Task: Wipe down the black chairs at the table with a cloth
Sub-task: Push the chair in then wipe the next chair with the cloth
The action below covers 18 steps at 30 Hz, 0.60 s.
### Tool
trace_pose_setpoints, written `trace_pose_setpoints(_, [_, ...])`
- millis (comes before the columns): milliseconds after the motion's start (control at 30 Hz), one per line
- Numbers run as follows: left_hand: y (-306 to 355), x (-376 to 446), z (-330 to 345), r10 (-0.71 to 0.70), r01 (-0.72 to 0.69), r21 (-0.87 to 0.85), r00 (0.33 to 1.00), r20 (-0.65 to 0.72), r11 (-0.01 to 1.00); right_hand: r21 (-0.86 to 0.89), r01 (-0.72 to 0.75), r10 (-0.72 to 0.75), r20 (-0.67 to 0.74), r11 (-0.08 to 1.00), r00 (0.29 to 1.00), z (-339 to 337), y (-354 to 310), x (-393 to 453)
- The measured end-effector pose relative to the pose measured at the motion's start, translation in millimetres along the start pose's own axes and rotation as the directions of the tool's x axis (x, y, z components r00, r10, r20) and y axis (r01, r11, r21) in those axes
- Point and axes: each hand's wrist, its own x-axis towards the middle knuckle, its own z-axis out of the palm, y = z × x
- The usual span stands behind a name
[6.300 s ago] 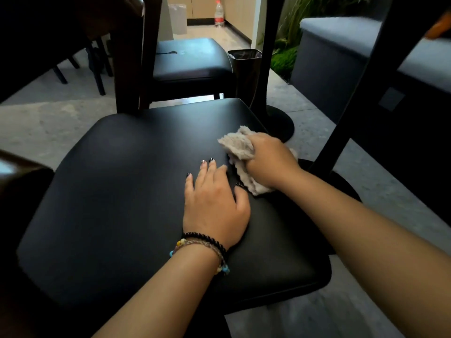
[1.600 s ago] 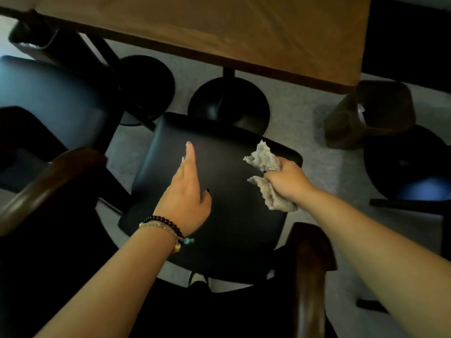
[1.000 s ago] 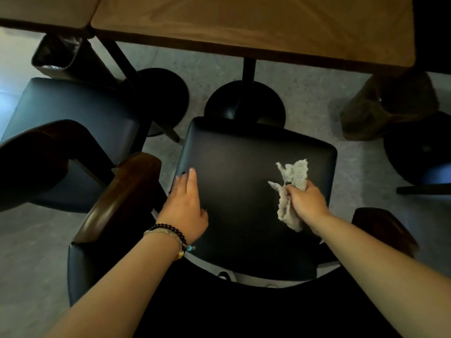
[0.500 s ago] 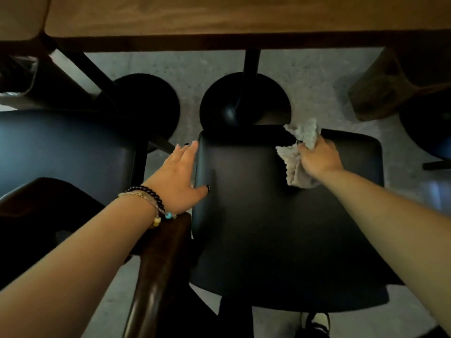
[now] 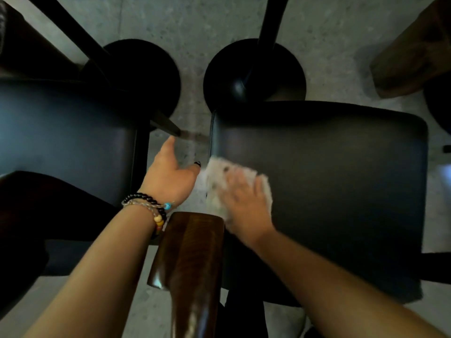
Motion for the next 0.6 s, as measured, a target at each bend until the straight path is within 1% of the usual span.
trace_pose_setpoints(67, [-4.5, -0.1, -0.8, -0.049, 0.049, 0.01, 0.999, 0.004, 0.999, 0.01, 0.197, -0.197, 0.125, 0.98, 0.972, 21.6, -13.7, -31.6])
trace_pose_setpoints(133, [-8.2, -2.5, -1.1, -0.069, 0.069, 0.024, 0.997, 0.022, 0.997, -0.026, 0.308, -0.295, 0.225, 0.951, 0.929, 25.7, -8.9, -42.8])
trace_pose_setpoints(200, [-10.4, -3.6, -0.4, -0.075, 0.073, 0.035, 0.997, 0.037, 0.997, -0.182, 0.411, -0.371, 0.219, 0.893, 0.902, 9.9, 4.6, -27.0])
trace_pose_setpoints(233, [-11.5, -3.5, 0.3, -0.079, 0.078, 0.037, 0.996, 0.044, 0.996, -0.292, 0.454, -0.412, 0.197, 0.842, 0.89, -3.2, 11.0, -11.2])
trace_pose_setpoints(267, [-12.8, -2.9, 1.2, -0.081, 0.079, 0.039, 0.995, 0.053, 0.996, -0.395, 0.442, -0.411, 0.166, 0.806, 0.897, -18.6, 16.8, 9.6])
trace_pose_setpoints(300, [-14.0, -1.4, 2.2, -0.08, 0.078, 0.04, 0.995, 0.062, 0.996, -0.391, 0.331, -0.326, 0.08, 0.859, 0.942, -37.1, 24.8, 33.7])
trace_pose_setpoints(333, [-14.8, 0.1, 2.7, -0.077, 0.074, 0.043, 0.995, 0.068, 0.996, -0.346, 0.144, -0.175, -0.06, 0.927, 0.983, -57.9, 37.8, 59.7])
trace_pose_setpoints(367, [-15.6, 1.8, 2.7, -0.071, 0.068, 0.046, 0.995, 0.069, 0.997, -0.269, -0.07, 0.024, -0.17, 0.961, 0.985, -79.5, 52.9, 82.2])
trace_pose_setpoints(400, [-16.3, 3.3, 2.2, -0.067, 0.063, 0.049, 0.996, 0.064, 0.997, -0.193, -0.252, 0.206, -0.232, 0.948, 0.951, -95.2, 69.3, 99.3])
trace_pose_setpoints(433, [-17.0, 4.6, 1.3, -0.064, 0.062, 0.049, 0.996, 0.054, 0.997, -0.153, -0.354, 0.317, -0.225, 0.923, 0.921, -105.3, 83.0, 111.5])
trace_pose_setpoints(467, [-17.6, 5.8, 0.8, -0.065, 0.063, 0.047, 0.997, 0.047, 0.997, -0.113, -0.403, 0.384, -0.161, 0.908, 0.909, -110.3, 91.6, 117.7])
trace_pose_setpoints(500, [-18.0, 6.0, 1.2, -0.068, 0.066, 0.045, 0.997, 0.043, 0.997, -0.063, -0.406, 0.399, -0.1, 0.911, 0.911, -110.4, 91.7, 119.5])
trace_pose_setpoints(533, [-17.7, 5.7, 2.8, -0.073, 0.071, 0.045, 0.997, 0.041, 0.996, -0.028, -0.369, 0.367, -0.056, 0.929, 0.929, -106.2, 85.8, 114.7])
trace_pose_setpoints(600, [-18.2, 5.6, 5.8, -0.076, 0.074, 0.05, 0.996, 0.035, 0.996, -0.029, -0.214, 0.214, 0.003, 0.976, 0.977, -83.1, 58.5, 90.5])
